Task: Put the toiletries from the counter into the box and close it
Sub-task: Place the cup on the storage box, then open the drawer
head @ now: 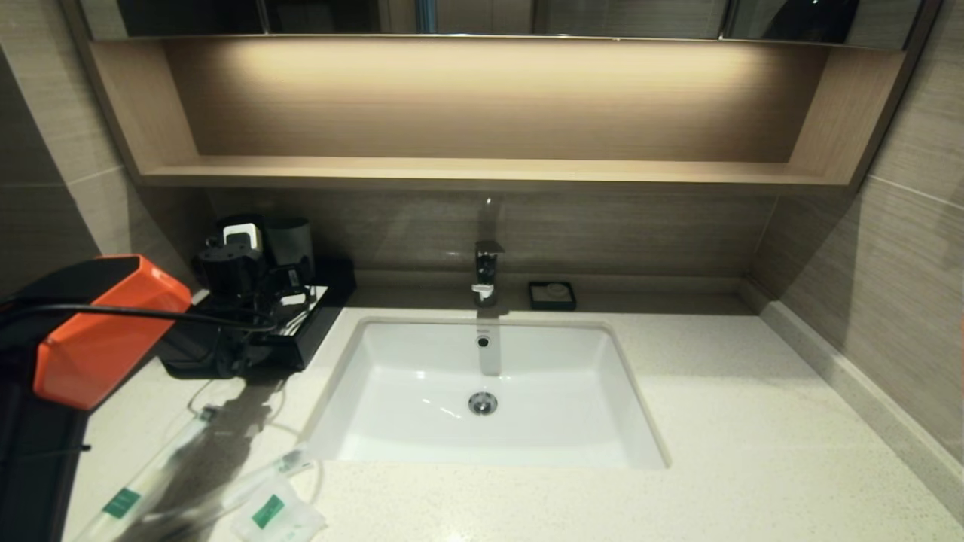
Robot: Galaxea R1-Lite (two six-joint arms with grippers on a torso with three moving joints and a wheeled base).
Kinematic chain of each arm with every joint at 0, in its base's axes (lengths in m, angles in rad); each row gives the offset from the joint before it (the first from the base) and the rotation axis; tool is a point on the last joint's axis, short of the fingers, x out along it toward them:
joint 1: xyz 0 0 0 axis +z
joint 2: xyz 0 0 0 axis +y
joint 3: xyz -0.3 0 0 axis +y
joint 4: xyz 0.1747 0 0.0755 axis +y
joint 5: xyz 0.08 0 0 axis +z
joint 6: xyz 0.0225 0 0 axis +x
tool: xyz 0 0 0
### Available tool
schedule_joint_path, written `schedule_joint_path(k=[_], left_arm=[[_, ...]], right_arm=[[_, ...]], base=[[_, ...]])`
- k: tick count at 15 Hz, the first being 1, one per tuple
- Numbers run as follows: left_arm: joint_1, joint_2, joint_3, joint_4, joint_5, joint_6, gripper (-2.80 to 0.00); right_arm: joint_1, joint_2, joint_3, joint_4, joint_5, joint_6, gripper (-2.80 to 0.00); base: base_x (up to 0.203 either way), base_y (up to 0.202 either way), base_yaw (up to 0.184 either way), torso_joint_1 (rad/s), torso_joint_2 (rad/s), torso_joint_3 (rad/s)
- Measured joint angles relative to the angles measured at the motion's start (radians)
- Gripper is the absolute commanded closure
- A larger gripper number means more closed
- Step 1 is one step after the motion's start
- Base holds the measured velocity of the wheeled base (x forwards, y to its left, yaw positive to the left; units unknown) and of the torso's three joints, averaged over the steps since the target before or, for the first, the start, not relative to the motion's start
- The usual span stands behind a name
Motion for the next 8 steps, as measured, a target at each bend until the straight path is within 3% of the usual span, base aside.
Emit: schedule_joint_path(k=[2, 3, 8], left_arm=[[-0.004, -0.014, 0.024, -0.007, 0.000, -0.002, -2.80], [-0.006, -0.021, 0.033, -0.006, -0.001, -0.003, 0.00], [-0.009, -0.047, 0.045, 0.016, 0.000, -0.007, 0.00]], right_arm=[[0.000, 0.000, 0.000, 0.000, 0.000, 0.000, 0.00], [0.000, 0.000, 0.000, 0.000, 0.000, 0.000, 0.00], [0.000, 0.000, 0.000, 0.000, 0.000, 0.000, 0.00]], base=[[0.000, 0.000, 0.000, 0.000, 0.00, 0.000], [0.000, 0.000, 0.000, 0.000, 0.00, 0.000], [0.000, 0.000, 0.000, 0.000, 0.00, 0.000]])
